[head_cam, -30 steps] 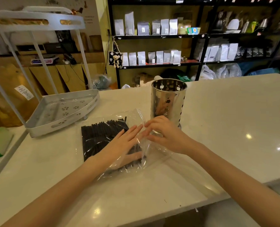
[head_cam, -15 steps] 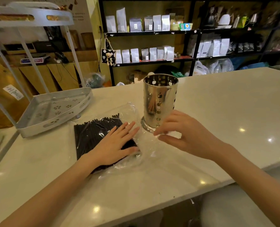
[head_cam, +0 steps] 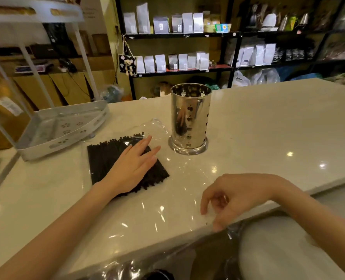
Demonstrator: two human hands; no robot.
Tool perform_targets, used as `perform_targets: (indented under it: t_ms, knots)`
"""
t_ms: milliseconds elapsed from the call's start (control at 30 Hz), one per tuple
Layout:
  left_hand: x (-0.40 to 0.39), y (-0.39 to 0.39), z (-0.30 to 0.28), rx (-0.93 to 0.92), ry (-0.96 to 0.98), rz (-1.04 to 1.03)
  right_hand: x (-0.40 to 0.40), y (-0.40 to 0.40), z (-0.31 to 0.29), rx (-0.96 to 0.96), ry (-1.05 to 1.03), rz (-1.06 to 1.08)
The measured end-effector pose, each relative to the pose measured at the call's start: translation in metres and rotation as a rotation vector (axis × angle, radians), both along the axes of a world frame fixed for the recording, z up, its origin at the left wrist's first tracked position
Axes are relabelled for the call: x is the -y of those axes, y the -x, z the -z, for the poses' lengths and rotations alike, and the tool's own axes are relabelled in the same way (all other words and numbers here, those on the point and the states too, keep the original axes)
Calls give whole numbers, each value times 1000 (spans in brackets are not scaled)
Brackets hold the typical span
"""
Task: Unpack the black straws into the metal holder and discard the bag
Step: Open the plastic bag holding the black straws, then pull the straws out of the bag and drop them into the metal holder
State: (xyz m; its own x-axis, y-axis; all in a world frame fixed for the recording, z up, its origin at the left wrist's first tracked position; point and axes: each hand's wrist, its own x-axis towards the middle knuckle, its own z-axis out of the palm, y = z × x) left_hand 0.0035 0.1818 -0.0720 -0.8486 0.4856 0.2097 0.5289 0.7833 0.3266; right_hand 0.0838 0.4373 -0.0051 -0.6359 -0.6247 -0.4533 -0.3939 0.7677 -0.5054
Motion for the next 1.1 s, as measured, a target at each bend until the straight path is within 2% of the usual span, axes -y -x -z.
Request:
perform_targets:
  t_ms: [100, 200, 267, 367, 467, 567, 667, 767, 867, 1000, 1100]
  knots:
    - [9, -8, -4, 17, -31, -81, 4, 14, -3, -45, 252, 165]
    - [25, -11, -2, -7, 43, -262, 21, 36, 4, -235, 377, 402]
    - [40, -10, 2, -26, 9, -443, 36, 53, 13, -356, 355, 518]
    - [64, -13, 5, 68, -58, -664, 56, 73, 30, -491, 143, 604]
    - [78, -24, 10, 189, -40, -662, 69, 79, 37, -588, 56, 679]
    - [80, -31, 12, 191, 83, -578, 76, 82, 42, -616, 60, 710]
    - [84, -31, 10, 227, 164, -549, 79, 89, 47, -539, 60, 716]
    - [88, -31, 7, 316, 150, -565, 80, 101, 47, -399, 108, 692]
    - [85, -33, 2, 328, 18, -606, 83, 112, 45, -314, 227, 701]
    - [71, -38, -13, 269, -451, -640, 89, 118, 30, -159, 451, 742]
    - [68, -39, -19, 298, -623, -700, 95, 118, 6, -167, 561, 673]
